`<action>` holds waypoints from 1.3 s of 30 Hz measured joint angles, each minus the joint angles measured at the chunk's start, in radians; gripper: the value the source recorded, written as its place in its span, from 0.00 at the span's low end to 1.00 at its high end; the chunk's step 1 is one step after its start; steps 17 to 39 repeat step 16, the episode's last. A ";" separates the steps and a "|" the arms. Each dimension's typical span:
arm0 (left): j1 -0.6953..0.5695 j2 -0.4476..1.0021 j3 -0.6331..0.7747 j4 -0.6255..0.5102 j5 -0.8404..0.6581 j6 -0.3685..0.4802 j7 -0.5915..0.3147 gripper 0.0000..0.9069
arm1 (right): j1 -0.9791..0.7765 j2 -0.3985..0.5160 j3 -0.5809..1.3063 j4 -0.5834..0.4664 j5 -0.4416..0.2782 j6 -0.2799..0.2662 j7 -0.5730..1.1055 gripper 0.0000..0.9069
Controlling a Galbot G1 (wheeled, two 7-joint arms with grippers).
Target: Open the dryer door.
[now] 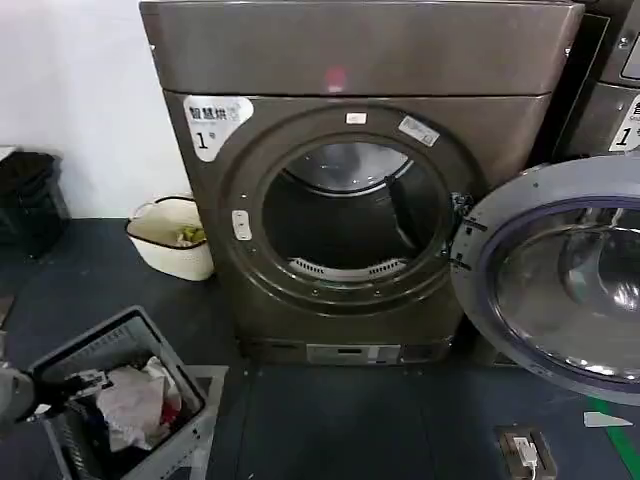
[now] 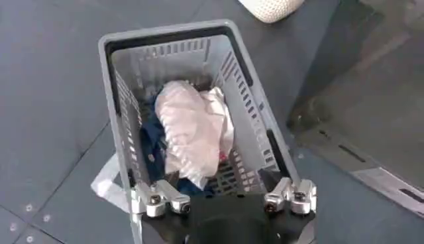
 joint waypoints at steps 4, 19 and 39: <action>0.001 -0.001 0.000 0.004 -0.002 0.000 0.000 1.00 | 0.000 0.000 0.003 -0.006 0.000 0.000 0.006 1.00; 0.001 0.001 0.000 0.010 -0.001 0.000 0.000 1.00 | 0.003 0.000 0.004 -0.010 -0.001 0.004 0.007 1.00; 0.001 0.001 0.000 0.010 -0.001 0.000 0.000 1.00 | 0.003 0.000 0.004 -0.010 -0.001 0.004 0.007 1.00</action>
